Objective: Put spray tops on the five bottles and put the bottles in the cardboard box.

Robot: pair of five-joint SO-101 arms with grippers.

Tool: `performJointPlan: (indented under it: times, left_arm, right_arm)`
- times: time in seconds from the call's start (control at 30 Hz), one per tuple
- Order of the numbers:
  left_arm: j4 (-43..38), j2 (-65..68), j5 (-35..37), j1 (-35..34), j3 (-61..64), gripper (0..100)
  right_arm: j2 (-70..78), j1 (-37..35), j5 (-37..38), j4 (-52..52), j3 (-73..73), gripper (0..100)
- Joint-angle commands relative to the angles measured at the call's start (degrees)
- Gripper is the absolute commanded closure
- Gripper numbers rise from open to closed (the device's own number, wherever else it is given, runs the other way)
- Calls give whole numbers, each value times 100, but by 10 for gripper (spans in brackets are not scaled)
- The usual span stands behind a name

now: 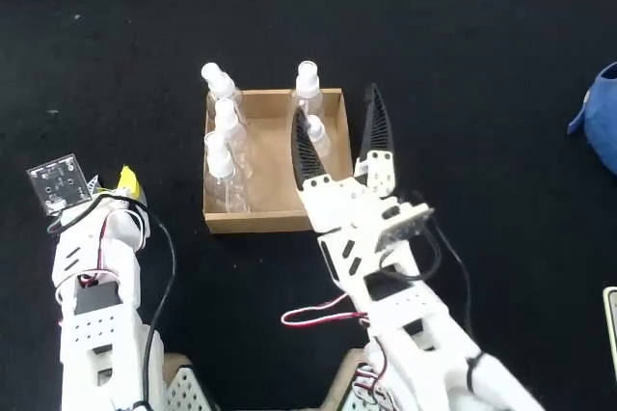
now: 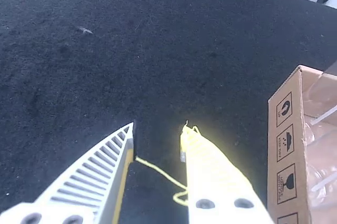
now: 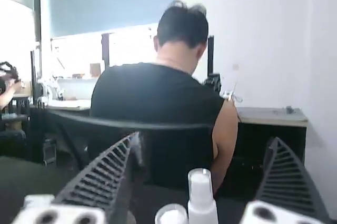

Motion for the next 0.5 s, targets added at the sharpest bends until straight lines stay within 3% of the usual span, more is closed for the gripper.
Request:
performJointPlan:
  times: [0.0,0.23,0.43,0.47]
  left_arm:
    - [-114,-79,-9,75,-40,967]
    - [-114,-79,-9,75,-31,967]
    - [-114,-79,-9,84,-31,967]
    - [-114,-79,-9,84,-31,967]
  right_arm:
    - [-989,-53,18,721,-13,683]
    - [-2905,457,18,2989,-75,697]
    - [-4734,888,18,4976,4,988]
    - [-5024,976,18,5196,127,988]
